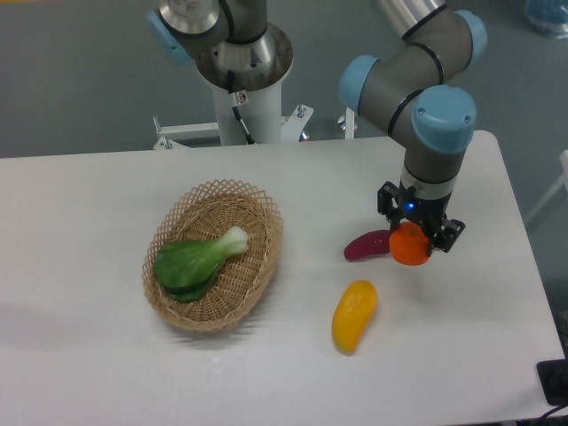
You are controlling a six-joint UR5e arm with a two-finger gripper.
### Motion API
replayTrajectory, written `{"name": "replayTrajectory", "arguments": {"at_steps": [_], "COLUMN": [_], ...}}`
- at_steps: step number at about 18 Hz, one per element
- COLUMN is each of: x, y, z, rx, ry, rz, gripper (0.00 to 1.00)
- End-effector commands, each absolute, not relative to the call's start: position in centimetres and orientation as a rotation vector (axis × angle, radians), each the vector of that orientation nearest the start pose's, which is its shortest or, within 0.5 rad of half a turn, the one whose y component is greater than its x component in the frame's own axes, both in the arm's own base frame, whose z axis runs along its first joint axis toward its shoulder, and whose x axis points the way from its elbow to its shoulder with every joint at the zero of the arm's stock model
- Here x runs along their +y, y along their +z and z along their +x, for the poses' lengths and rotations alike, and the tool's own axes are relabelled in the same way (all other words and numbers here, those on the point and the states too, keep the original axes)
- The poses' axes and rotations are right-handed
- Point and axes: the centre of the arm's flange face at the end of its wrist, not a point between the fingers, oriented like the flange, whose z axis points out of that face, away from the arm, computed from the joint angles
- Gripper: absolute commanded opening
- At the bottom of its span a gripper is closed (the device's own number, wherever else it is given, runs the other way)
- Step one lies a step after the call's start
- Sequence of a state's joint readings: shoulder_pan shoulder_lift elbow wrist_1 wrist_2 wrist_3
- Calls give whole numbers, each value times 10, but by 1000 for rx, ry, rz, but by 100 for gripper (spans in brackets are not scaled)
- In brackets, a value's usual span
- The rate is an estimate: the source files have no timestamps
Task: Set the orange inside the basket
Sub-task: 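Lift the grasped orange with the gripper away from the purple eggplant, then carry the orange over the wicker basket and lower it inside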
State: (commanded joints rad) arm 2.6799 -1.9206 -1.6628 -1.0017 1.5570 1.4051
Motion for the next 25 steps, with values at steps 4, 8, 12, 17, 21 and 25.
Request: {"name": "replayTrajectory", "arguments": {"at_steps": [4,8,12,17,21,25], "x": [397,407,425,453,477,508], "y": [307,309,307,300,295,295], "z": [-483,-476,-462,-437,-411,-373], "rx": [463,460,416,307,297,277], "ry": [177,183,176,155,143,140], "rz": [-3052,-3051,-3055,-3060,-3062,-3055], "gripper": [72,72,72,75,74,74]}}
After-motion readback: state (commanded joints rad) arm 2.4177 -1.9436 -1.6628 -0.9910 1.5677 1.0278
